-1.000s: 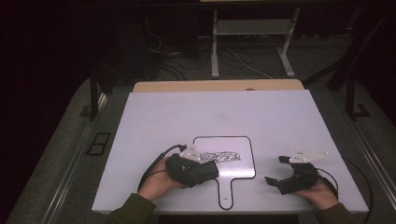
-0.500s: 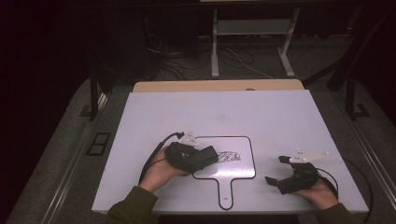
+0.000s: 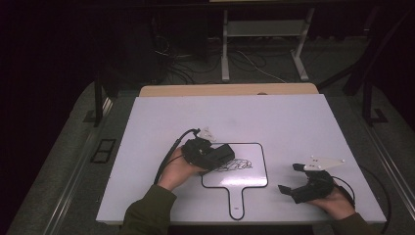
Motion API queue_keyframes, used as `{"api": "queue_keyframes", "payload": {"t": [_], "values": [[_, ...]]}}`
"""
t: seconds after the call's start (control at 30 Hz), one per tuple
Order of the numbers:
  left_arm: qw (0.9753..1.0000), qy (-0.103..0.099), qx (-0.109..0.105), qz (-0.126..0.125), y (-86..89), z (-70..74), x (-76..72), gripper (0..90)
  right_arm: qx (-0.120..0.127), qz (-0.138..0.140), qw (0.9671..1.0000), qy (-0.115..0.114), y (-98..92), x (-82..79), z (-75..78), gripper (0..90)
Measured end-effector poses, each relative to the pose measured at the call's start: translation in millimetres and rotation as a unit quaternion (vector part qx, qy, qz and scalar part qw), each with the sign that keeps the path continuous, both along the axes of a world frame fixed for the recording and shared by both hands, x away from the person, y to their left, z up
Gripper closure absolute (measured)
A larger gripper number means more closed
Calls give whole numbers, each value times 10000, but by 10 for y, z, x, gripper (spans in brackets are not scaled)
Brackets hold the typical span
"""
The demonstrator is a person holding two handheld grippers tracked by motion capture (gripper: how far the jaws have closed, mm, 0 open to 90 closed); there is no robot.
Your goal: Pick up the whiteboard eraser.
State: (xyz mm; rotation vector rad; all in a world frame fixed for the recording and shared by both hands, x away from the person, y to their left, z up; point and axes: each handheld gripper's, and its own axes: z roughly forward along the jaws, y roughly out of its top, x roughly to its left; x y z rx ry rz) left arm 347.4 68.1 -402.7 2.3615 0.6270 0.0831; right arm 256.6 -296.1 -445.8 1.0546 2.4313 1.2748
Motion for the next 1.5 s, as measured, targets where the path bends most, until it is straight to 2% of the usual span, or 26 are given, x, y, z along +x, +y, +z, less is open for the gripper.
{"api": "queue_keyframes", "payload": {"t": [0.1,0.3,0.4,0.47,0.6,0.63,0.7,0.83,1.23,1.5], "values": [[9998,30,-28,208,-45,-13,80,393,-1,-2,10000,3,0,1,-2,0],[9995,-10,35,316,-117,-56,178,393,13,-14,10000,3,-3,0,-3,0],[9990,-138,190,374,-174,-93,228,393,18,-18,10000,10,-4,0,-4,0],[9988,-179,224,393,-185,-109,235,393,17,-23,10000,18,-5,-2,-3,0],[9979,-242,425,418,-206,-171,247,393,10,0,10000,7,-1,-3,-6,0],[9979,-242,425,418,-206,-171,247,393,8,2,10000,4,-1,-4,-6,0],[9972,-314,561,384,-229,-201,245,393,1,9,10000,3,1,-9,-3,0],[9969,-323,630,343,-249,-217,241,393,8,-1,10000,-6,0,-12,-1,0],[9973,-288,604,309,-268,-245,219,393,-5,-3,10000,3,-2,-13,-3,0],[9972,-318,658,135,-324,-237,136,393,-8,0,10000,14,-1,-13,-4,0]]}}
